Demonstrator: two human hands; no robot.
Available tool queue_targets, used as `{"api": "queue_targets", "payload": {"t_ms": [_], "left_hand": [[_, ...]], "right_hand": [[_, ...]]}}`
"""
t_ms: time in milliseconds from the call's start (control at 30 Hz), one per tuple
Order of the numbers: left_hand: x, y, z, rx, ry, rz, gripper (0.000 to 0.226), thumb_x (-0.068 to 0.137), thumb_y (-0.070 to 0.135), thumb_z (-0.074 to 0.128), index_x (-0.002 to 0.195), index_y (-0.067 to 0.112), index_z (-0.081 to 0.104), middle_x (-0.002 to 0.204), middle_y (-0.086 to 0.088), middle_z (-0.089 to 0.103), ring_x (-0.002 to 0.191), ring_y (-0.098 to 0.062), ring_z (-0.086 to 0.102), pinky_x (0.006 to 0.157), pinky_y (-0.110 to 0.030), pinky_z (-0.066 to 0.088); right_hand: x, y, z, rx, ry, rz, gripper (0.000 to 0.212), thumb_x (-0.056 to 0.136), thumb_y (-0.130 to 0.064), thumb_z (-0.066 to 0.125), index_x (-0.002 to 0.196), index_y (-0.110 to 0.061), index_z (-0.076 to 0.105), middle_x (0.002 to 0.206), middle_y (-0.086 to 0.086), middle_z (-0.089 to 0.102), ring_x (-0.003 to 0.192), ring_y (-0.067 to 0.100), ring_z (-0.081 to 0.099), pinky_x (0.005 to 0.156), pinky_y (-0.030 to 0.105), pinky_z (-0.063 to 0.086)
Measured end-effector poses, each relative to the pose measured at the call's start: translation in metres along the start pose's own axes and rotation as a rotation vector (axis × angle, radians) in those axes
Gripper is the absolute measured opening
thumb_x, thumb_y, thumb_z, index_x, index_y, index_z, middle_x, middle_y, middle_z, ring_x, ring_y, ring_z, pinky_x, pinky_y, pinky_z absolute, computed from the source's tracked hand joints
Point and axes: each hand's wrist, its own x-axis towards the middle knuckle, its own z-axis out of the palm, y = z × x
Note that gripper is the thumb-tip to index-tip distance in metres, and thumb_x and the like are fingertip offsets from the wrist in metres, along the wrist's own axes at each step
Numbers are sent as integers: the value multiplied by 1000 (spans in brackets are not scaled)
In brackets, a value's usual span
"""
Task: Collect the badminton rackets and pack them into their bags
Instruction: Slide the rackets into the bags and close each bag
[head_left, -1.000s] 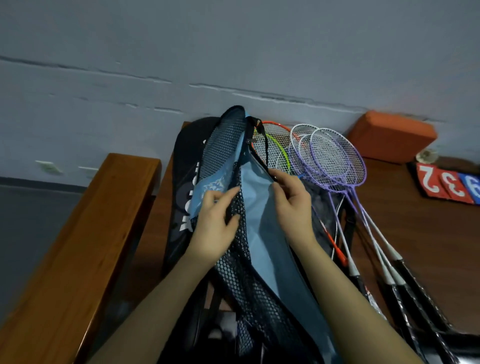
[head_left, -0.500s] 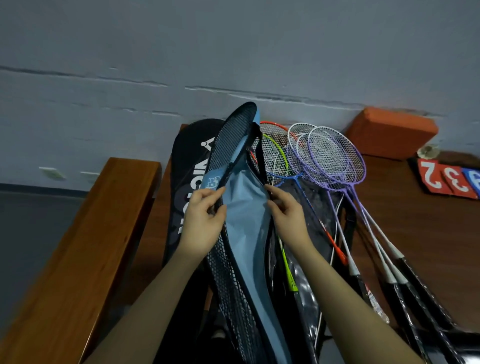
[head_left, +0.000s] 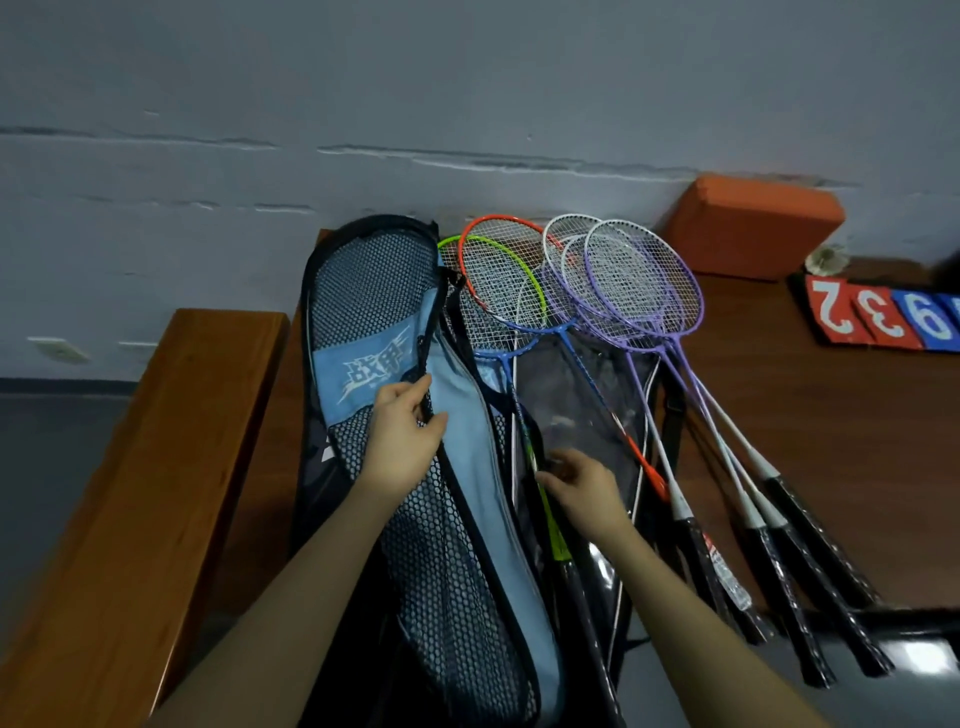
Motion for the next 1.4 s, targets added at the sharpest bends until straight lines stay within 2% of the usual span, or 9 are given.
{"api": "queue_targets", "payload": {"t_ms": [167, 367, 600, 733, 833, 967, 1100, 1267, 1400], "left_hand": [[1, -4, 4, 0, 4, -14, 52, 88, 7, 58, 137, 7, 40, 106, -4, 37, 73, 0, 42, 74, -2, 28], [1, -1, 9, -1, -50, -8, 53, 89, 9, 58, 138, 8, 38, 110, -1, 35, 82, -8, 42, 76, -3, 27], [10, 4, 32, -29, -85, -4, 55, 87, 8, 60, 138, 8, 39, 111, 0, 35, 92, -11, 42, 83, -7, 28], [16, 5, 43, -23, -77, -7, 54, 88, 9, 59, 138, 8, 39, 109, -1, 35, 92, -12, 42, 83, -8, 28], [18, 6, 47, -19, -62, 14, 54, 88, 9, 59, 137, 7, 40, 109, -2, 36, 90, -13, 42, 83, -9, 29], [18, 2, 49, -36, -31, 33, 52, 87, 7, 60, 135, 3, 42, 108, -4, 37, 81, -8, 42, 78, -5, 30], [17, -1, 46, -40, 26, 45, 49, 86, 5, 60, 133, 4, 44, 106, -4, 40, 78, -2, 43, 74, 4, 31], [16, -2, 40, -25, 54, 40, 50, 86, 6, 60, 134, 5, 45, 108, -4, 40, 81, -7, 43, 76, -6, 31], [14, -3, 39, -10, 49, 20, 50, 87, 9, 60, 134, 7, 45, 110, -3, 40, 89, -12, 44, 77, -8, 30]], "right_hand": [[3, -5, 16, -30, 2, -4, 42, 78, -18, 74, 117, -12, 61, 102, 8, 68, 97, 23, 61, 88, 40, 50], [1, -10, 5, 149, 139, -97, 31, 81, -1, 63, 110, -10, 66, 83, 4, 67, 80, 17, 62, 76, 23, 47], [11, -2, -32, -8, 151, -286, 32, 83, 1, 62, 113, -9, 67, 93, 10, 66, 87, 22, 63, 80, 32, 48], [29, 7, -39, -116, 187, -230, 30, 82, -7, 66, 113, -7, 64, 102, 14, 64, 96, 31, 62, 83, 38, 47], [43, 14, -42, -341, 250, -163, 51, 81, -29, 68, 127, -14, 54, 124, 17, 52, 115, 39, 48, 93, 46, 35], [50, 16, -44, -451, 126, 12, 77, 84, -52, 57, 145, -17, 25, 146, 16, 33, 134, 33, 29, 106, 47, 19], [51, 17, -41, -293, 163, -15, 57, 90, -36, 55, 140, -16, 36, 136, 8, 50, 125, 27, 44, 100, 42, 24], [42, 11, -20, -222, 144, -125, 45, 86, -22, 61, 129, -14, 51, 118, 9, 61, 114, 29, 53, 99, 42, 35], [40, 12, -3, -419, 163, -187, 43, 85, -25, 62, 126, -16, 55, 105, 13, 61, 99, 35, 57, 85, 43, 42]]}}
